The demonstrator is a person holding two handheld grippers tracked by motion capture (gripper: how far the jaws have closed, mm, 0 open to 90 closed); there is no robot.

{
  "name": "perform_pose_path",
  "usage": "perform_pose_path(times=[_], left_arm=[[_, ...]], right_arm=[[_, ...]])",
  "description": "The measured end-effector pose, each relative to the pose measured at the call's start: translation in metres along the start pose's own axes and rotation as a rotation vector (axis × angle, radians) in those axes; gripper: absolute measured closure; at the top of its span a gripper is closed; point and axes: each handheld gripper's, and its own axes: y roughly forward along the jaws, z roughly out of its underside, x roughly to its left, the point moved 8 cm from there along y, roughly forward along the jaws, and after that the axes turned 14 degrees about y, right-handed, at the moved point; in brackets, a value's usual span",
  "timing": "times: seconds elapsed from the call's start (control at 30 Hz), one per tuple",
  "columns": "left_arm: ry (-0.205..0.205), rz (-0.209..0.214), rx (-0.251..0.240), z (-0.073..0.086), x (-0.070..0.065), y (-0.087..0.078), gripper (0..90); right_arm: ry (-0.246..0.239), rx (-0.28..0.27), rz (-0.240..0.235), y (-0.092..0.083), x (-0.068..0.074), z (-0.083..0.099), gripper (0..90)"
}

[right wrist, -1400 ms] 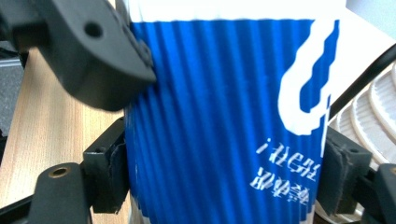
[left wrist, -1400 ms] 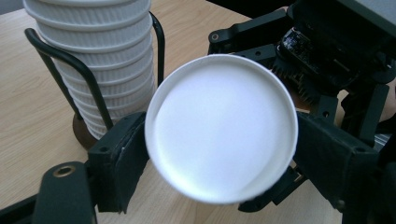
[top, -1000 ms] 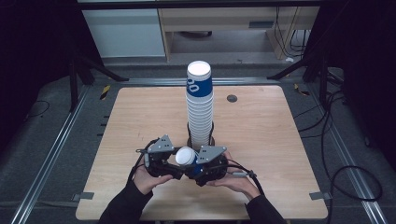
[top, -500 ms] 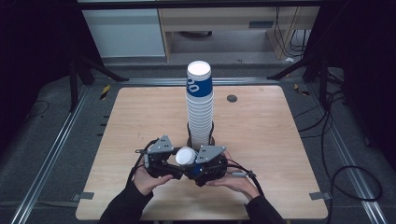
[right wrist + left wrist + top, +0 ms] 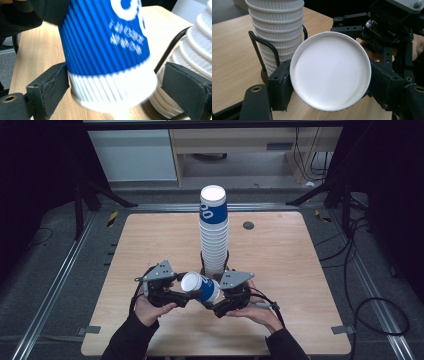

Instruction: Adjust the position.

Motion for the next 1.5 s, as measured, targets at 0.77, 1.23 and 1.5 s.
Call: perform_pose_path(times=[0.77, 1.23, 1.5], left_arm=[[-0.004, 0.076, -0.083, -0.008, -0.008, -0.001, 27.2], [-0.017, 0.097, -0.057, -0.004, -0.008, 0.003, 25.9], [-0.015, 0.139, 0.023, 0.003, -0.008, 0.003, 19.0]], right_arm=[[0.032, -0.028, -0.089, -0.007, 0.005, 0.000, 8.2], [0.007, 0.010, -0.100, -0.007, 0.005, 0.005, 15.8], [-0.033, 0.044, -0.058, -0.009, 0.002, 0.008, 16.3]])
